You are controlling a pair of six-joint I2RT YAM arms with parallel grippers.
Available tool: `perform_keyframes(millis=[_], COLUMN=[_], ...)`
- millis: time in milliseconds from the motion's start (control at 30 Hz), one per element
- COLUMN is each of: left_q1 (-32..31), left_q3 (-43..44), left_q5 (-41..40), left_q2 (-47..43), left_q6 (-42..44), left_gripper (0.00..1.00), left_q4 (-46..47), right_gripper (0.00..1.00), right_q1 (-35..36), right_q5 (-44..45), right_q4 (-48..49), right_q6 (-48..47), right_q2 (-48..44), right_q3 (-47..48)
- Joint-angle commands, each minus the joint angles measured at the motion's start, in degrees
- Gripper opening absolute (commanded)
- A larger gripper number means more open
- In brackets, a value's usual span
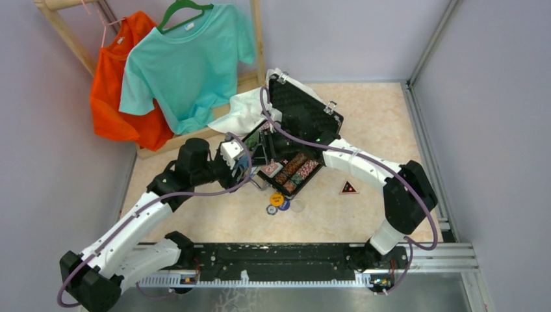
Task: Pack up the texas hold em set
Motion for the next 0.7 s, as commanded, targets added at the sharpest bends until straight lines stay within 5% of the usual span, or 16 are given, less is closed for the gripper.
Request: perform_keyframes(millis=[0,167,367,567,667], left_q1=[-0.43,-0.77,-0.87,-0.87,-0.87], left_q3=[2.79,2.85,2.78,1.67,-0.15], left_q5=[0.06,0.5,-5.25,-18.01,-19.65], left_q2=[-0.58,-0.45,-0.65,-0.77,-0.91], left_q6=[0.46,0.18,-3.52,-13.71,-18.22], left_gripper=[0.07,0.08,0.2,0.45,0.48], left_q4=[2.49,2.52,5.43,11.35,14.86], right_gripper=[0.45,0.0,0.0,0.0,0.0], right_q1=[-1.09,-1.09,-2.67,-3.08,-3.05], right_q5=[-3.27,-6.76,1.34,25.25,39.37], right_q4=[1.04,4.2,12.25,13.4,15.23], right_q6=[-1.45,-0.13,8.38,13.82,18.6], right_q2=[-1.52,-1.71,-7.49,-17.23,-22.39], right_q3=[1.76,-0.1,-7.5,-15.01,-20.59])
